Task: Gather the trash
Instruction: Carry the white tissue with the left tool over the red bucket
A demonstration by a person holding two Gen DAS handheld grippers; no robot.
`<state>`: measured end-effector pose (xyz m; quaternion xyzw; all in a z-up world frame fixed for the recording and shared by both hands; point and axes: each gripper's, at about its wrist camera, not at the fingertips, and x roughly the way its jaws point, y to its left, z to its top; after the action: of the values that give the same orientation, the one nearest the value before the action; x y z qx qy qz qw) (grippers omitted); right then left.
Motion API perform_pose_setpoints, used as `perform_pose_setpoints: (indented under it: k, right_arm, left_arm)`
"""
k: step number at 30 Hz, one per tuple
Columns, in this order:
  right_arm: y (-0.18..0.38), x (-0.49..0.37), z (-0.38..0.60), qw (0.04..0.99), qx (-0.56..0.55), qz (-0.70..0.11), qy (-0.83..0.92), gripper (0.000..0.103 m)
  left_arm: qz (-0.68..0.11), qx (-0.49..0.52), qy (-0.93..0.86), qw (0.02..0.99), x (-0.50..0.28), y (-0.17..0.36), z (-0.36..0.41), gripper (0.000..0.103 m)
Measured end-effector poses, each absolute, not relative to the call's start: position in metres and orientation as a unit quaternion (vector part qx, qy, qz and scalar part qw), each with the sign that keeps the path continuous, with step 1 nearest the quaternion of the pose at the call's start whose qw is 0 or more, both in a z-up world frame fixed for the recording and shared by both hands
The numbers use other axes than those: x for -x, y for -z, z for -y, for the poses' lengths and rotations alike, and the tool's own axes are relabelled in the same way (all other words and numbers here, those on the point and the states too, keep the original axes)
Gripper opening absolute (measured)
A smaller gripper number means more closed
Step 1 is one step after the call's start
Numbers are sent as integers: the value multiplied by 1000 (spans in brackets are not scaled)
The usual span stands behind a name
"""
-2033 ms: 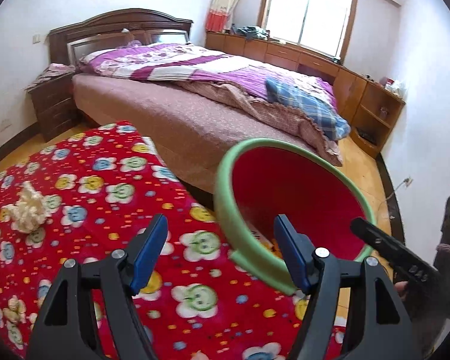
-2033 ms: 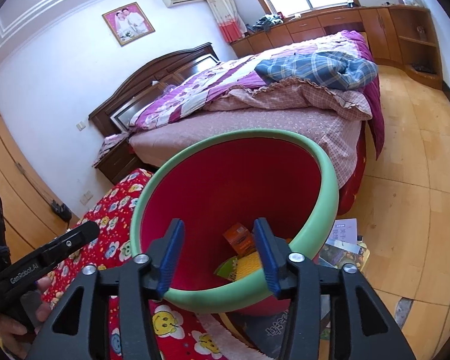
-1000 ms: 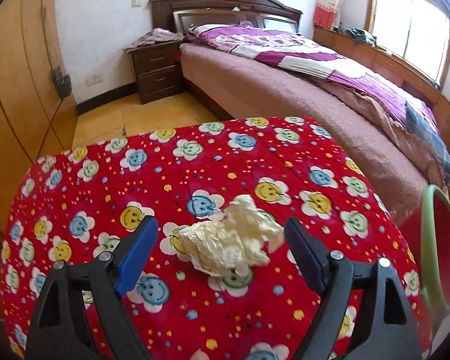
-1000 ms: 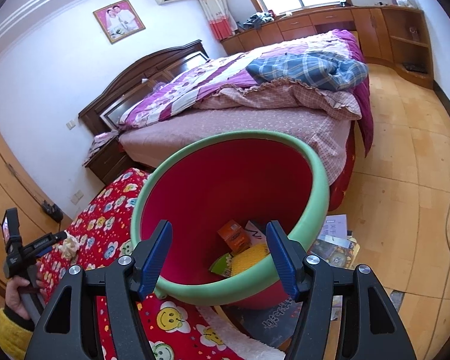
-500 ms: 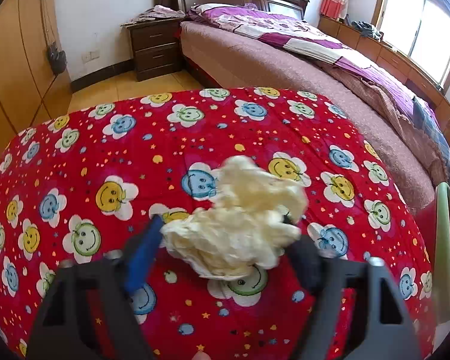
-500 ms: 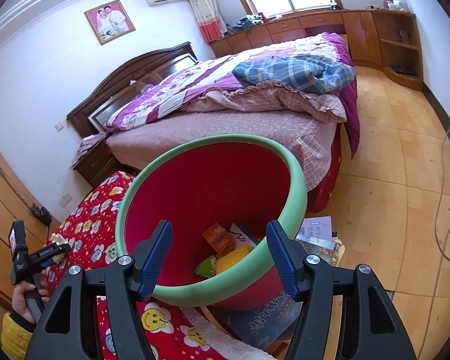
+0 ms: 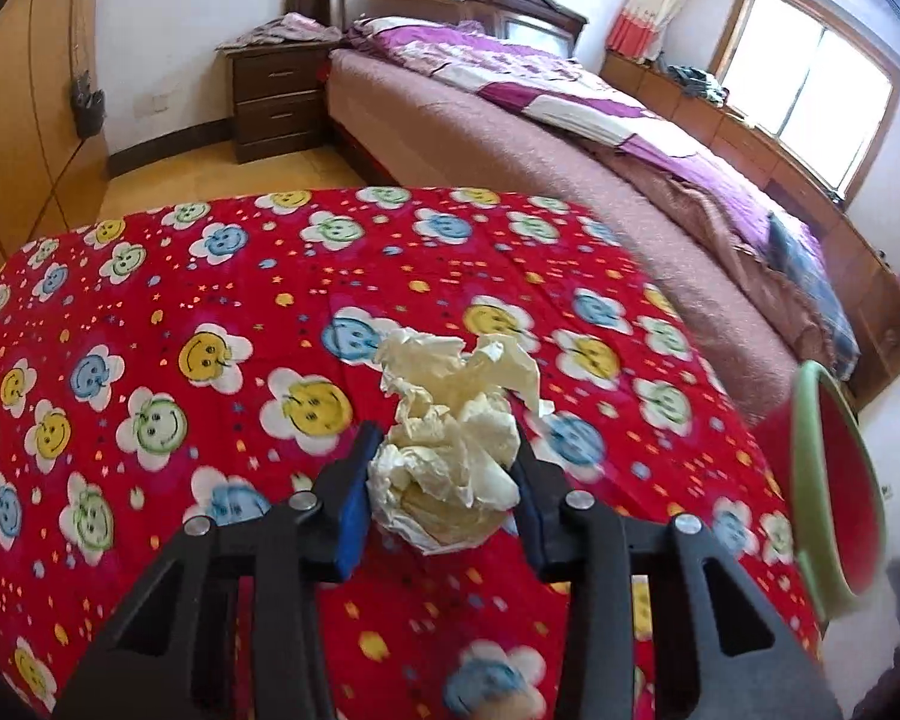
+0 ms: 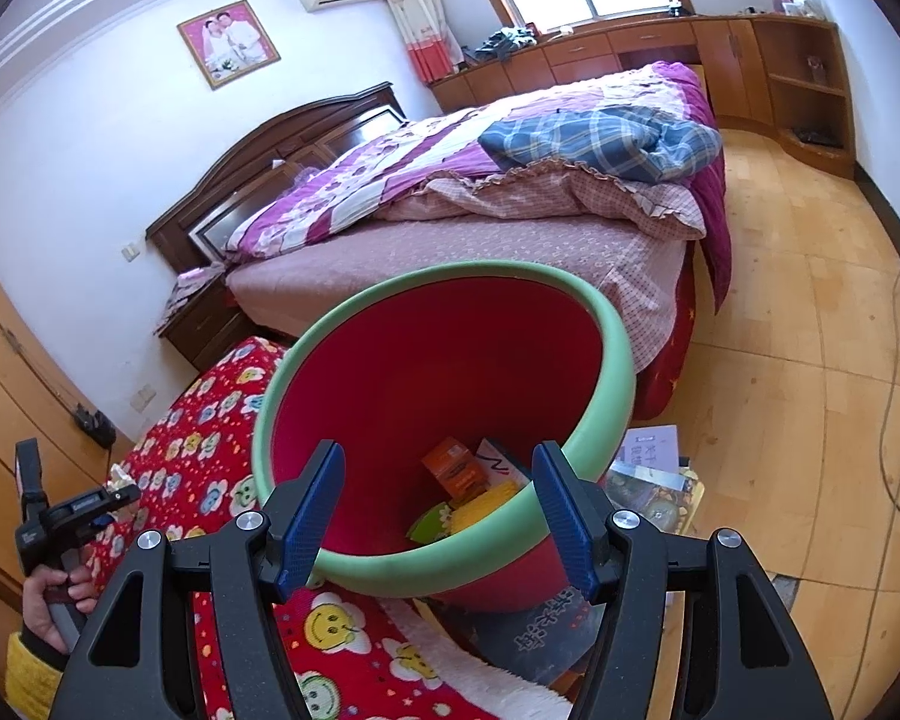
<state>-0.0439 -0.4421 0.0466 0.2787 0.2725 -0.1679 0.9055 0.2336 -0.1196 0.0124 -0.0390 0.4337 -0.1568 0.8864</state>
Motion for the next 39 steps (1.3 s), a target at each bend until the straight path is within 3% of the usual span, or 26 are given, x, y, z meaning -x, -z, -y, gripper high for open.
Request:
perform_pose_setpoints:
  k: [20, 39]
  right_arm:
    - [-68, 69, 433, 914, -282, -245, 162, 66]
    - [-59, 89, 459, 908, -296, -226, 190, 66]
  left_arm:
    - [-381, 3, 309, 871, -133, -72, 195, 41]
    - [-382, -30, 380, 842, -114, -71, 305, 41]
